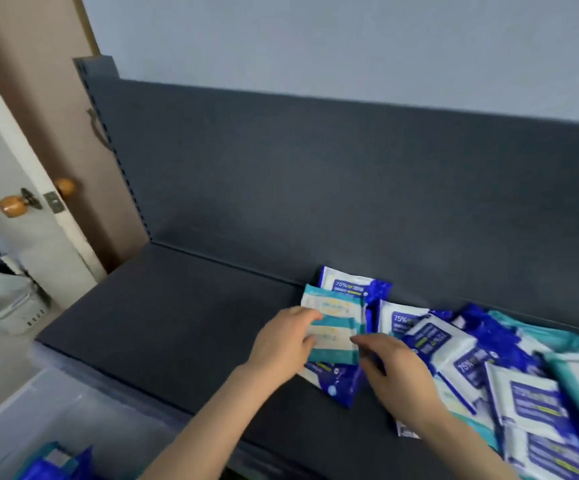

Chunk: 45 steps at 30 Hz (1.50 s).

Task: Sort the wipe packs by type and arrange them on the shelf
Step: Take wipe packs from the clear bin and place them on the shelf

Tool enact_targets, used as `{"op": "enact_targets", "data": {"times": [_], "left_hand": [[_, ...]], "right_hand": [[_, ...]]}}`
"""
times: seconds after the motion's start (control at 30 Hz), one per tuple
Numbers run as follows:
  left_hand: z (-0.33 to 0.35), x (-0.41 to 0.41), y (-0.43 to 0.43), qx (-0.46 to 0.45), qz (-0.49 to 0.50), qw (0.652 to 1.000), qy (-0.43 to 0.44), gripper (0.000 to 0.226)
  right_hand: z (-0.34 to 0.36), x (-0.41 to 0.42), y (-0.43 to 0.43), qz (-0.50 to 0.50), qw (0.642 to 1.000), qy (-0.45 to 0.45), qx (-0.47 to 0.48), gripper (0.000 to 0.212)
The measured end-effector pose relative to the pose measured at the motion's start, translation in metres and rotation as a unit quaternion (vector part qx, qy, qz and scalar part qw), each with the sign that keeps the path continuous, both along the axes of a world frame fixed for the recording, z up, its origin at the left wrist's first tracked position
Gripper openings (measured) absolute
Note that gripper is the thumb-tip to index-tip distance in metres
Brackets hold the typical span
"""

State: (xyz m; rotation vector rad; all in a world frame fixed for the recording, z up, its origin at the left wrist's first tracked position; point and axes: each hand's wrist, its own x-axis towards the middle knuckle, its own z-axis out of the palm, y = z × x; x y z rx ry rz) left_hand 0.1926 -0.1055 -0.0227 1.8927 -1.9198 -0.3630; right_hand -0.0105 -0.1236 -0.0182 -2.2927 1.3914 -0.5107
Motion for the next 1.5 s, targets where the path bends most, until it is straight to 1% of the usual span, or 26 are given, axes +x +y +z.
{"op": "enact_targets", "data": {"times": [0.1, 0.2, 0.27, 0.33, 0.47, 0.53, 0.63, 0.7, 0.77, 0.8, 0.87, 0.93, 1.0, 1.1, 1.17, 1.27, 1.4, 1.5], "left_hand": [[0.005, -0.024, -0.038, 0.062, -0.047, 0.993, -0.092, 0.048], [0.0, -0.035, -0.053, 0.129, -0.065, 0.971, -0.188, 0.053], [-0.005, -0.037, -0.056, 0.154, -0.056, 0.966, -0.198, 0.055], [-0.006, -0.038, -0.055, 0.167, -0.056, 0.968, -0.178, 0.056], [-0.003, -0.04, -0.052, 0.163, -0.109, 0.959, -0.205, 0.047], [-0.005, -0.039, -0.046, 0.187, -0.108, 0.956, -0.2, 0.046], [-0.007, -0.035, -0.036, 0.22, -0.08, 0.957, -0.174, 0.051], [-0.007, -0.032, -0.029, 0.225, -0.079, 0.954, -0.181, 0.048], [-0.008, -0.03, -0.021, 0.228, -0.081, 0.951, -0.194, 0.047], [-0.009, -0.028, -0.017, 0.232, -0.075, 0.949, -0.198, 0.048], [-0.01, -0.027, -0.009, 0.243, -0.055, 0.949, -0.195, 0.05], [-0.011, -0.026, -0.001, 0.256, -0.031, 0.949, -0.182, 0.05], [-0.013, -0.025, 0.008, 0.265, -0.01, 0.948, -0.173, 0.051], [-0.017, -0.021, 0.019, 0.262, 0.016, 0.95, -0.168, 0.053], [-0.018, -0.022, 0.027, 0.239, 0.027, 0.958, -0.156, 0.052], [-0.018, -0.024, 0.04, 0.202, 0.046, 0.97, -0.125, 0.046], [-0.01, -0.013, 0.056, 0.148, 0.121, 0.98, -0.053, 0.041], [-0.003, 0.008, 0.068, 0.102, 0.174, 0.979, -0.002, 0.036]], "right_hand": [[0.009, -0.036, -0.04, 0.006, 0.998, 0.066, -0.011, 0.039], [0.01, -0.063, -0.075, 0.053, 0.983, 0.179, 0.002, 0.041], [0.005, -0.075, -0.089, 0.095, 0.963, 0.252, 0.02, 0.044], [0.0, -0.082, -0.098, 0.12, 0.948, 0.295, 0.026, 0.045], [0.004, -0.083, -0.112, 0.124, 0.923, 0.364, 0.008, 0.046], [0.008, -0.081, -0.118, 0.107, 0.934, 0.339, 0.028, 0.042], [0.012, -0.072, -0.122, 0.075, 0.966, 0.247, 0.028, 0.034], [0.016, -0.053, -0.123, 0.061, 0.983, 0.172, 0.019, 0.031], [0.018, -0.023, -0.123, 0.053, 0.993, 0.106, 0.014, 0.03], [0.018, -0.007, -0.122, 0.053, 0.995, 0.087, 0.011, 0.03], [0.007, 0.022, -0.119, 0.07, 0.993, 0.095, 0.015, 0.034], [-0.009, 0.043, -0.114, 0.091, 0.981, 0.164, 0.039, 0.046], [-0.021, 0.052, -0.109, 0.083, 0.969, 0.227, 0.047, 0.057], [-0.021, 0.056, -0.106, 0.044, 0.966, 0.254, -0.002, 0.065], [-0.017, 0.055, -0.103, 0.027, 0.97, 0.237, -0.042, 0.062], [-0.016, 0.051, -0.093, 0.005, 0.978, 0.194, -0.075, 0.06], [-0.016, 0.044, -0.079, -0.015, 0.983, 0.172, -0.067, 0.057], [-0.003, 0.042, -0.066, -0.031, 0.99, 0.13, -0.052, 0.051]]}}
